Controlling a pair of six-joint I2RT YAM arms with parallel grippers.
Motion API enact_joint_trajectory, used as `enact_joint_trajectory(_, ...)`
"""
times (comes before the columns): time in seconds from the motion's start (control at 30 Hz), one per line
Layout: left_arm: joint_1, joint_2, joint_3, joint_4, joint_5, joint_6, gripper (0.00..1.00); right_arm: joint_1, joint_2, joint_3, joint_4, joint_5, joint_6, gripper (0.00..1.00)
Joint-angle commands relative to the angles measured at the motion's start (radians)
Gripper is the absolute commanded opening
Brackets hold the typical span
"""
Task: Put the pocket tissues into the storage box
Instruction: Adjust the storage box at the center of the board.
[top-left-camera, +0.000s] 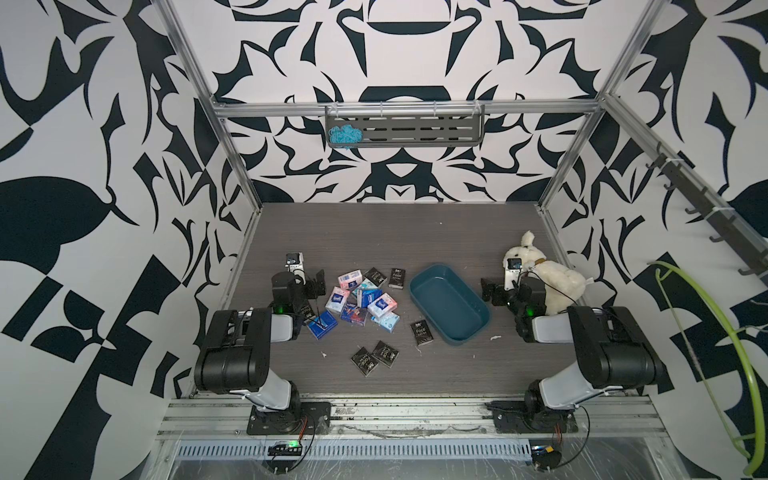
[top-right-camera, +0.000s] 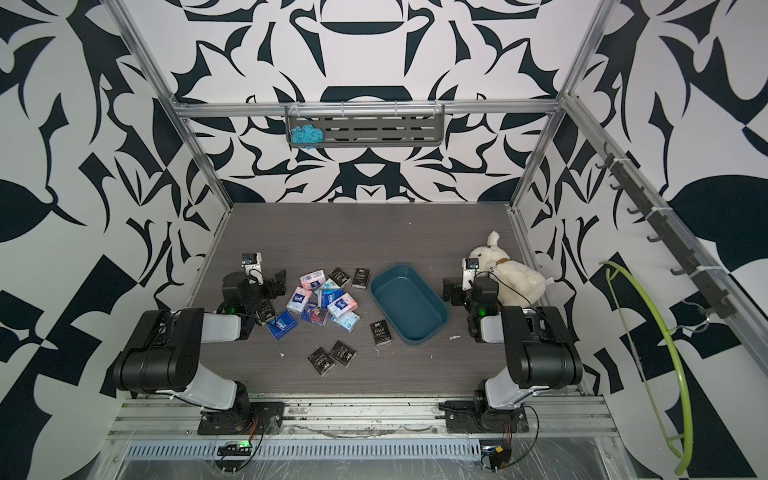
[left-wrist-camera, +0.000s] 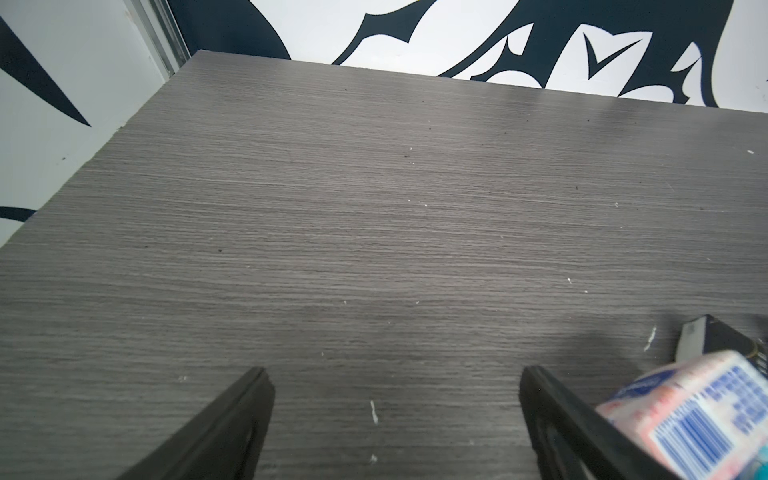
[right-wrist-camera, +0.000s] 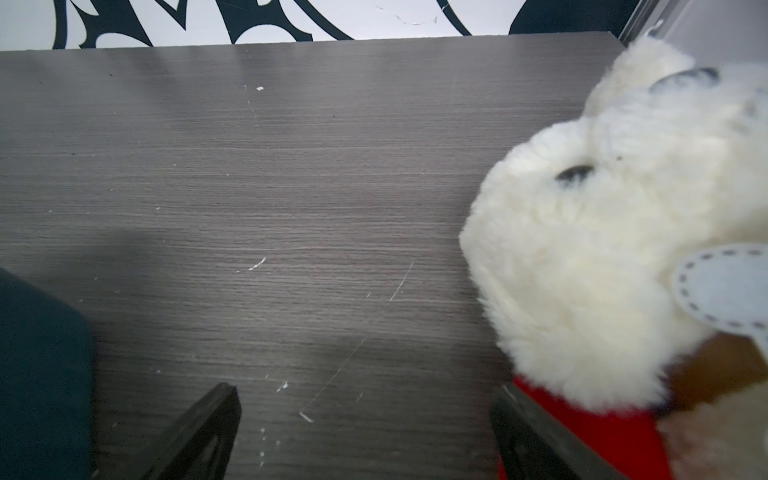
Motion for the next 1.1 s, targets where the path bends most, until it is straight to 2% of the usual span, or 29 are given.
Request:
enact_joint_trajectory(0.0,-0.003,-0.004,0.011,0.018,-0.008,-0.002,0.99,0.004,-0.01,0.023,0.045,0.007,-0.017,1.0)
enact_joint_trajectory(0.07,-0.003,-0.023,0.019,-0.002,-0.017,-0.01,0.99,0.006,-0.047,0.035,0.005,0.001,-0.018,1.0)
enact_joint_trajectory(0.2,-0.004,-0.16,0.095,-0.247,-0.043,-0.019,0.99,0.012,-0.184,0.105,-0.231,0.051,0.0,1.0)
enact_joint_trajectory(0.33,-0.005,-0.305,0.182,-0.532,-0.074,-0.104,0.99,0.023,-0.32,0.244,-0.594,0.147,0.155,1.0)
enact_joint_trajectory(0.4,-0.009,-0.355,0.228,-0.677,-0.107,-0.175,0.99,0.023,-0.365,0.297,-0.729,0.149,0.24,1.0)
enact_joint_trajectory(0.5,-0.014,-0.42,0.287,-0.875,-0.137,-0.294,0.99,0.024,-0.411,0.34,-0.825,0.08,0.387,1.0)
enact_joint_trajectory(0.57,-0.018,-0.449,0.337,-1.013,-0.143,-0.381,0.99,0.023,-0.427,0.344,-0.81,-0.079,0.441,1.0)
enact_joint_trajectory(0.63,-0.02,-0.458,0.386,-1.137,-0.137,-0.466,0.99,0.029,-0.417,0.359,-0.807,-0.185,0.511,1.0)
enact_joint_trajectory(0.67,-0.022,-0.458,0.41,-1.196,-0.122,-0.501,0.99,0.039,-0.398,0.386,-0.846,-0.214,0.533,0.95)
enact_joint_trajectory(0.83,-0.09,-0.48,0.434,-1.348,-0.071,-0.673,0.99,0.185,-0.279,0.545,-1.153,-0.151,0.449,0.69)
enact_joint_trajectory(0.97,-0.202,-0.505,0.401,-1.372,-0.107,-0.753,0.99,0.217,-0.185,0.628,-1.326,-0.135,0.353,0.65)
enact_joint_trajectory(1.07,-0.238,-0.484,0.391,-1.373,-0.065,-0.785,0.99,0.218,-0.144,0.656,-1.383,-0.148,0.303,0.61)
